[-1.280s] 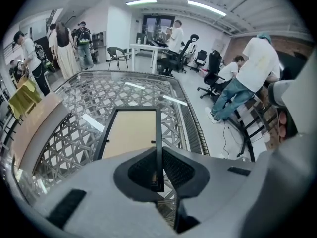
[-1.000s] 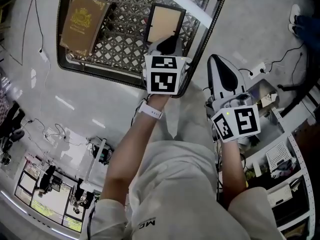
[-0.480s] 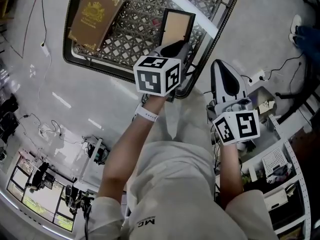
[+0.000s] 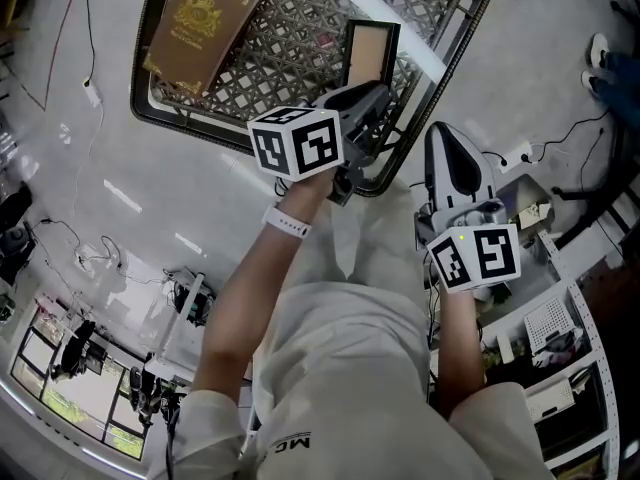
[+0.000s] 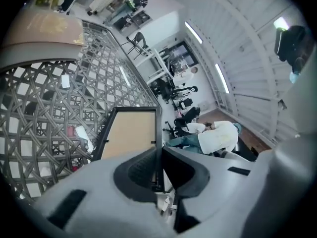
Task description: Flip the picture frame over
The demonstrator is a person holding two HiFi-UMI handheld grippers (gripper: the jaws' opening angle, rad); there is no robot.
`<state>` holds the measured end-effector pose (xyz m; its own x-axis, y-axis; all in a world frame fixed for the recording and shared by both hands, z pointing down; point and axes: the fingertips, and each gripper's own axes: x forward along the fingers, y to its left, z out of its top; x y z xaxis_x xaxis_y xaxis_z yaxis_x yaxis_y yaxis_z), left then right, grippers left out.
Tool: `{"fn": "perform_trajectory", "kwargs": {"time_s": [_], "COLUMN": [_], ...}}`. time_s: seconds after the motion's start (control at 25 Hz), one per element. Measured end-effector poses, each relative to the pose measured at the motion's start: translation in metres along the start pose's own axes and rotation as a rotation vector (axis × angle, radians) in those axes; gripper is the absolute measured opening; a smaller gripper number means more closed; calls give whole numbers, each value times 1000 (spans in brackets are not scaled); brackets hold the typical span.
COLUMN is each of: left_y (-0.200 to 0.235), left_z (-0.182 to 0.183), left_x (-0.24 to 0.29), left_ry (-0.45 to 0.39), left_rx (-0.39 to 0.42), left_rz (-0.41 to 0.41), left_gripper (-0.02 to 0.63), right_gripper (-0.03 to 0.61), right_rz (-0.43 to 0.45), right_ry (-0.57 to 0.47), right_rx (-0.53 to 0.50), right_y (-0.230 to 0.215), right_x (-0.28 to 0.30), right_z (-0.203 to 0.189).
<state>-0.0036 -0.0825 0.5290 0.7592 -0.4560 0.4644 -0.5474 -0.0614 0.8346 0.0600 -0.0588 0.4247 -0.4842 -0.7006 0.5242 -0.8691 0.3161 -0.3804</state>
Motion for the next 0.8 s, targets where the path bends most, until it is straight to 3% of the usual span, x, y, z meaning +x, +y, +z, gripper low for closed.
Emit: {"fn": "perform_trajectory", "kwargs": {"time_s": [0.24, 0.48, 0.8], "left_y": [-1, -3, 4], "left_z": [9, 11, 28], "left_x": [-6, -13, -28], "left_ry": [-25, -48, -134], "left_rx": [-103, -258, -391], "left_rz": [-121, -323, -451], "left_gripper": [55, 55, 55], "right_gripper": [17, 17, 17], "right_rz": [-2, 2, 18], "right_ry": [6, 9, 23], "right_rx": [-6, -9, -16], "right_y": [6, 13, 30], "right_x": [5, 12, 21], "right_z": [0, 1, -4]}}
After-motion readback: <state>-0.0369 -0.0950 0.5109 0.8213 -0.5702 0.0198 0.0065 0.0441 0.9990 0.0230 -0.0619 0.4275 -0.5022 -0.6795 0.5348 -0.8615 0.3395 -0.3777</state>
